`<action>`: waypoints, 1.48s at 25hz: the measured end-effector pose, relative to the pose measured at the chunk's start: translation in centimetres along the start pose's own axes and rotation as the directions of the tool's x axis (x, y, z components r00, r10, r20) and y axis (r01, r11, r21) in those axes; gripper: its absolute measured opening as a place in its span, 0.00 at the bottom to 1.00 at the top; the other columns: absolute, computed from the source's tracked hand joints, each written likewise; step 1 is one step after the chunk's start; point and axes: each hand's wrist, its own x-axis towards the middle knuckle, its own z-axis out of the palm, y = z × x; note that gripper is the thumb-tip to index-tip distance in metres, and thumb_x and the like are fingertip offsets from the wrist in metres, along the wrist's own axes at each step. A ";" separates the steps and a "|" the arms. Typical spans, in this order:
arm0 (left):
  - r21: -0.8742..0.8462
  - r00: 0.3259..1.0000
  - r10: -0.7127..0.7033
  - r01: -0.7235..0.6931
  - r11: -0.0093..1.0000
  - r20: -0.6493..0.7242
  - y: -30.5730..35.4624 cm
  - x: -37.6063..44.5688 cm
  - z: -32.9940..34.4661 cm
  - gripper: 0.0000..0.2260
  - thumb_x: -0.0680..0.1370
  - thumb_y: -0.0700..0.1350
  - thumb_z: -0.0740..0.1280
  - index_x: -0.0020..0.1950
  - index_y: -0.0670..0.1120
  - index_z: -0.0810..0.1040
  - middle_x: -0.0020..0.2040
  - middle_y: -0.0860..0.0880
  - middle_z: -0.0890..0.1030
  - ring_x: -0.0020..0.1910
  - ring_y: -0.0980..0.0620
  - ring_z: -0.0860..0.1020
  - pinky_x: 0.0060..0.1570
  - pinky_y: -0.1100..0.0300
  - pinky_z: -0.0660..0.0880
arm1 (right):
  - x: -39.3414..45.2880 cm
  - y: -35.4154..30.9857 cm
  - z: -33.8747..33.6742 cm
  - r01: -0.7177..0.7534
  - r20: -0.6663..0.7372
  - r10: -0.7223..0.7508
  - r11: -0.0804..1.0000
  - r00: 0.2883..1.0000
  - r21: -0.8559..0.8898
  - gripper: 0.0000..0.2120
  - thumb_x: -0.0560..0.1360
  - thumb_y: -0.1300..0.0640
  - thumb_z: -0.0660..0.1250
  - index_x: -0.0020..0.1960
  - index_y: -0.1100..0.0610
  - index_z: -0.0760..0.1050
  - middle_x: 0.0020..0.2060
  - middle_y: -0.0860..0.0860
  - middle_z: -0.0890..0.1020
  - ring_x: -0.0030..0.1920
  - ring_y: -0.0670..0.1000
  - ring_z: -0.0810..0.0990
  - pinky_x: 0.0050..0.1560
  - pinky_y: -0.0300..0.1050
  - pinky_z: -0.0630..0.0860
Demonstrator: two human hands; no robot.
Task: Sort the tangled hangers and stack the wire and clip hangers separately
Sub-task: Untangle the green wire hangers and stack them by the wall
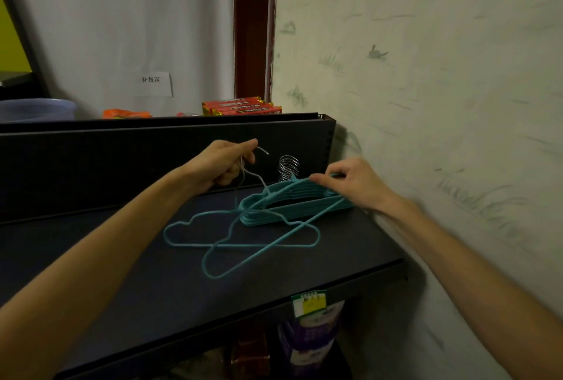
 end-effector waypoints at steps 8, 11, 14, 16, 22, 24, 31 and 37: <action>0.006 0.971 0.057 -0.057 0.998 -0.232 -3.6 0.0 1.4 0.25 0.81 0.60 0.63 0.45 0.39 0.85 0.24 0.52 0.67 0.24 0.56 0.65 0.28 0.64 0.66 | -2.8 4.2 -0.3 -0.141 -0.254 0.228 0.938 0.940 0.317 0.27 0.75 0.43 0.72 0.24 0.56 0.71 0.21 0.51 0.62 0.25 0.45 0.61 0.29 0.43 0.61; 0.021 0.965 0.097 -0.094 0.995 -0.243 -4.1 0.5 3.5 0.27 0.79 0.60 0.66 0.37 0.37 0.82 0.26 0.50 0.76 0.27 0.57 0.73 0.31 0.65 0.70 | -1.9 4.8 -0.5 -0.184 -0.300 0.300 0.915 0.906 0.359 0.27 0.77 0.48 0.71 0.24 0.52 0.63 0.22 0.45 0.59 0.24 0.45 0.56 0.27 0.38 0.58; -0.139 0.995 0.041 -0.052 0.989 -0.086 -4.7 0.7 5.1 0.21 0.79 0.57 0.67 0.37 0.41 0.80 0.39 0.44 0.85 0.35 0.52 0.81 0.35 0.59 0.76 | -1.2 6.2 -0.3 -0.222 -0.306 0.322 0.921 0.896 0.320 0.27 0.77 0.46 0.71 0.26 0.55 0.63 0.22 0.46 0.59 0.24 0.46 0.56 0.26 0.39 0.57; -0.219 0.998 0.034 -0.046 0.975 -0.060 -4.9 0.7 5.4 0.18 0.81 0.54 0.65 0.40 0.42 0.77 0.39 0.41 0.83 0.34 0.48 0.81 0.34 0.58 0.78 | -0.8 7.4 -0.2 -0.249 -0.297 0.346 0.914 0.890 0.320 0.27 0.77 0.45 0.71 0.27 0.56 0.65 0.23 0.49 0.60 0.25 0.47 0.57 0.26 0.39 0.57; -0.289 0.964 -0.192 0.134 0.948 -0.182 -4.7 0.9 2.1 0.14 0.84 0.52 0.61 0.45 0.45 0.74 0.28 0.50 0.72 0.24 0.56 0.68 0.21 0.66 0.62 | 1.0 9.1 -0.4 -0.272 -0.234 0.349 0.912 0.907 0.306 0.28 0.76 0.41 0.71 0.28 0.57 0.66 0.24 0.52 0.62 0.25 0.48 0.59 0.28 0.37 0.63; -0.218 0.946 -0.257 0.213 0.952 -0.197 -5.1 0.9 0.8 0.13 0.84 0.52 0.61 0.48 0.44 0.76 0.28 0.50 0.72 0.23 0.57 0.67 0.20 0.66 0.60 | 1.6 9.6 -0.2 -0.273 -0.176 0.324 0.926 0.930 0.261 0.30 0.76 0.40 0.70 0.26 0.55 0.62 0.23 0.50 0.61 0.26 0.49 0.59 0.33 0.38 0.68; -0.101 0.934 -0.325 0.313 0.945 -0.148 -6.9 0.1 0.4 0.12 0.76 0.52 0.73 0.56 0.48 0.82 0.27 0.52 0.72 0.23 0.58 0.65 0.20 0.67 0.58 | 3.0 11.3 0.9 -0.306 -0.080 0.323 0.936 0.943 0.173 0.27 0.75 0.41 0.71 0.25 0.54 0.66 0.22 0.49 0.64 0.24 0.47 0.63 0.34 0.33 0.65; -0.010 0.922 -0.317 0.323 0.946 -0.223 -8.2 0.8 1.0 0.10 0.72 0.46 0.78 0.52 0.46 0.87 0.27 0.51 0.75 0.23 0.57 0.68 0.21 0.67 0.61 | 4.0 12.1 1.7 -0.276 -0.160 0.273 0.961 0.949 0.003 0.13 0.71 0.40 0.75 0.40 0.50 0.84 0.36 0.45 0.84 0.40 0.45 0.81 0.40 0.40 0.73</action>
